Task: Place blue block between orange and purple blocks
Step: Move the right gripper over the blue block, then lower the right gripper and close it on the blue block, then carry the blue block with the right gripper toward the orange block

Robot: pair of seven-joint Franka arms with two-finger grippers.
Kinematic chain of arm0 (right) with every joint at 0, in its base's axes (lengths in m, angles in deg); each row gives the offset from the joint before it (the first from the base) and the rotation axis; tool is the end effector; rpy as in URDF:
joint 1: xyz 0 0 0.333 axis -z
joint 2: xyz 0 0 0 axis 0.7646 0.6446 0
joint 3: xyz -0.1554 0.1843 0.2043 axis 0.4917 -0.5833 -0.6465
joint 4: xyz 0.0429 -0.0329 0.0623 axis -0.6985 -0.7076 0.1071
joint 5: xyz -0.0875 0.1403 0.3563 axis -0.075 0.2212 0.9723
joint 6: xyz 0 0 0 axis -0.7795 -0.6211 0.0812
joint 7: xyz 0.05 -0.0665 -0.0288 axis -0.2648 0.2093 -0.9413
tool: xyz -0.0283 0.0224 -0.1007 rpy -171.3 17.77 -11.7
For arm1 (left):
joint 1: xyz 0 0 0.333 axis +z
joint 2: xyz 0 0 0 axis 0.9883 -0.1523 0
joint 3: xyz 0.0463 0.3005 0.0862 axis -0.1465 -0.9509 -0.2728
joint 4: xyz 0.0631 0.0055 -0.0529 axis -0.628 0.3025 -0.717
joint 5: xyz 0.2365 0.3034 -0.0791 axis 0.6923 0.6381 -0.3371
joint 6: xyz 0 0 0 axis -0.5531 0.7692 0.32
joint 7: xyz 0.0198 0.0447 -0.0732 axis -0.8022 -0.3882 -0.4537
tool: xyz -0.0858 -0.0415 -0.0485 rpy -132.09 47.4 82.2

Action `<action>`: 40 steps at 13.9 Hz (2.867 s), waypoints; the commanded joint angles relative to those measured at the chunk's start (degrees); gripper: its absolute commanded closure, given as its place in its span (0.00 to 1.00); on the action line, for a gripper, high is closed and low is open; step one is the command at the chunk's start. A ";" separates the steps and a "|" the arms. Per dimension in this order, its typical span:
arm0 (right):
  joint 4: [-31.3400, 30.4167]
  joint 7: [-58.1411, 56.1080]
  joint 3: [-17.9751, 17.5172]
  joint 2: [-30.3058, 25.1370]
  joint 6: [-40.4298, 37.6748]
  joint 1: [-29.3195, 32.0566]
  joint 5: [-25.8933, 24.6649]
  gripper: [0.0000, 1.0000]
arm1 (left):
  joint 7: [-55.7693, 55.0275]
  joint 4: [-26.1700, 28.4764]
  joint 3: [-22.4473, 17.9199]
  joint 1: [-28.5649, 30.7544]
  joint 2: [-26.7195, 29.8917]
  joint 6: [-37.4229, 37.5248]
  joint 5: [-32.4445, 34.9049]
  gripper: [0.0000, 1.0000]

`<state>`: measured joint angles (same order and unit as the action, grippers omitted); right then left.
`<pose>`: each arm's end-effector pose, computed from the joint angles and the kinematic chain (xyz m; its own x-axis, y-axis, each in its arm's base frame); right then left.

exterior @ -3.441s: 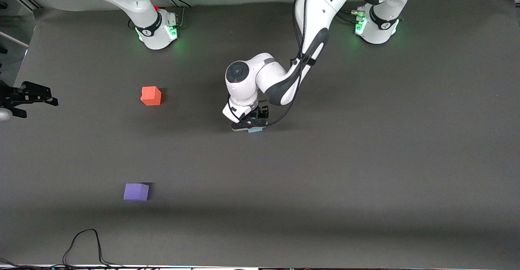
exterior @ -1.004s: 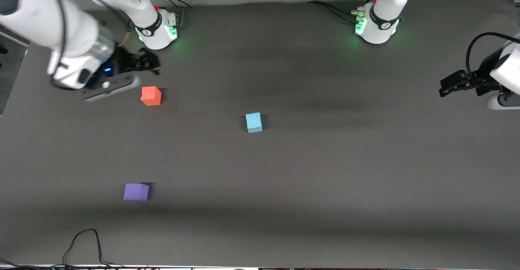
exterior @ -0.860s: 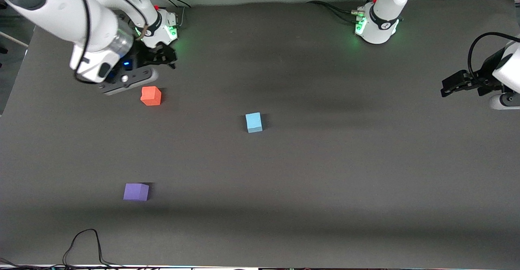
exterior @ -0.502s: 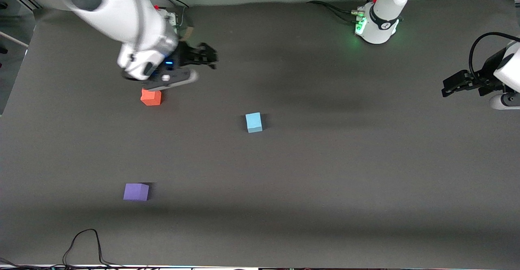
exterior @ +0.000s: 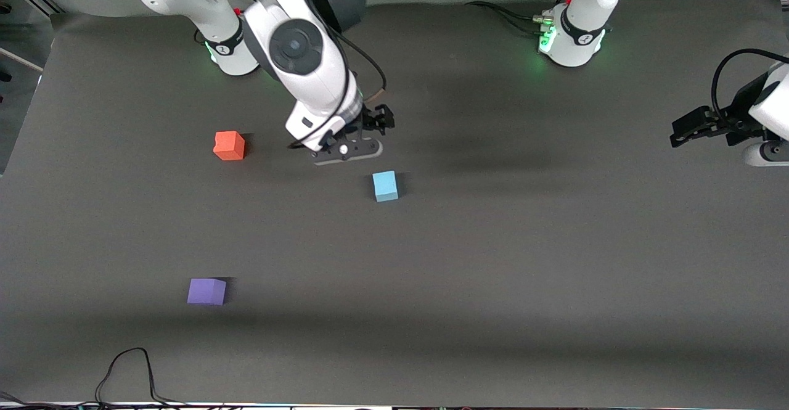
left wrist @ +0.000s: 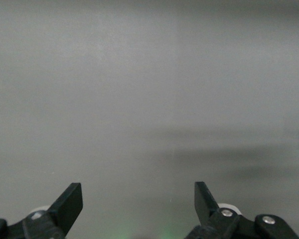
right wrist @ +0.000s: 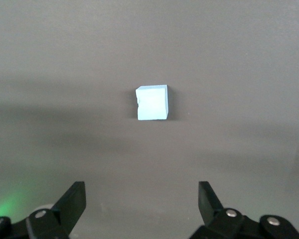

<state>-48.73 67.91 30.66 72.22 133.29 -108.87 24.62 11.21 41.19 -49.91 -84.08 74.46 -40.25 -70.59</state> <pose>0.4929 0.4406 0.4486 0.9842 0.0840 -0.1558 0.0718 -0.9940 -0.0821 0.5504 -0.0128 0.6011 0.9983 0.0163 -0.0557 0.0173 -0.9997 0.0176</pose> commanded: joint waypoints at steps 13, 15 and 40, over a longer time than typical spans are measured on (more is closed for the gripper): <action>-9.94 -1.66 -0.17 15.99 28.66 -4.45 2.90 0.00 | 1.53 -0.16 1.99 1.70 0.85 0.93 2.51 0.00; -9.94 -1.66 -0.52 17.75 31.03 -4.54 3.43 0.00 | 2.32 -0.25 1.99 1.61 0.77 0.93 3.30 0.00; 13.42 -3.94 3.78 -1.75 -12.80 8.98 3.17 0.69 | 3.03 -0.16 1.64 1.87 0.15 0.14 1.19 0.00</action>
<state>-39.96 65.47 34.19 68.61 124.27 -102.05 27.00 13.99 41.20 -48.56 -82.53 74.29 -40.22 -69.98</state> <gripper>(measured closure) 0.520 0.000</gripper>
